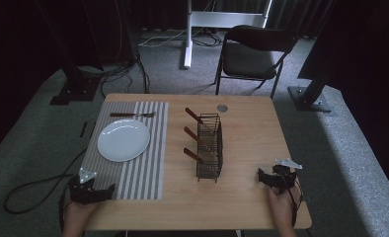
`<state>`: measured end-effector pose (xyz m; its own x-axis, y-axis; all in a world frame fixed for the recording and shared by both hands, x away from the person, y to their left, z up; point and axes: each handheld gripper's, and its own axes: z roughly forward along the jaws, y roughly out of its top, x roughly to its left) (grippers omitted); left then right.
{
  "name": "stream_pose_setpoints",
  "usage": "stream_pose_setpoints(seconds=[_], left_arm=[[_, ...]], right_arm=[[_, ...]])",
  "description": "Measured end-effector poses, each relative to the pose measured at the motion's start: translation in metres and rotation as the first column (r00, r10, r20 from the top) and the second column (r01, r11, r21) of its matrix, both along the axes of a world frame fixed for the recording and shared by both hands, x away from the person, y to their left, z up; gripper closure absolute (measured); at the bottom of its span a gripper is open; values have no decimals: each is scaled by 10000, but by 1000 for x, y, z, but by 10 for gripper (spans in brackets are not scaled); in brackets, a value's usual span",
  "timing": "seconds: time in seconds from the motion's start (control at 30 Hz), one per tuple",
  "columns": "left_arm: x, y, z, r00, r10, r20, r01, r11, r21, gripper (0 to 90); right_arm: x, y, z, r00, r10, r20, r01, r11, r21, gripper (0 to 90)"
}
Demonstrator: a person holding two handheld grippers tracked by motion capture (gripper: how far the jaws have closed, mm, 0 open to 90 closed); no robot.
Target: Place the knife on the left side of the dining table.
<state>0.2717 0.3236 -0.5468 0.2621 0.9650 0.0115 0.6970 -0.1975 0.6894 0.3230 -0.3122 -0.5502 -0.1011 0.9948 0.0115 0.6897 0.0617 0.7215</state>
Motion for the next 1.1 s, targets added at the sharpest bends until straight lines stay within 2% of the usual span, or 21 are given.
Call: stream_pose_setpoints(seconds=[0.33, 0.77, 0.83, 0.9, 1.1], left_arm=[[0, 1, 0, 10000, -92, 7, 92, 10000, -17, 1], [2, -1, 4, 9995, -51, -316, 55, 9999, 122, 20], [1, -4, 6, 9994, -149, -313, 160, 9992, 360, 21], [0, -8, 7, 9984, -400, -407, 417, 9982, 426, 21], [-1, -15, 12, 9962, -764, -424, 778, 9964, 324, 21]], right_arm=[[0, 0, 0, 10000, 4, -3, -4, 10000, -2, 113], [0, 0, 0, 10000, 2, -1, -2, 10000, 2, 114], [0, 0, 0, 10000, 0, 1, 0, 10000, 3, 114], [0, 0, 0, 10000, 2, 3, -2, 10000, 1, 114], [0, 0, 0, 10000, 1, 1, -1, 10000, 8, 114]])
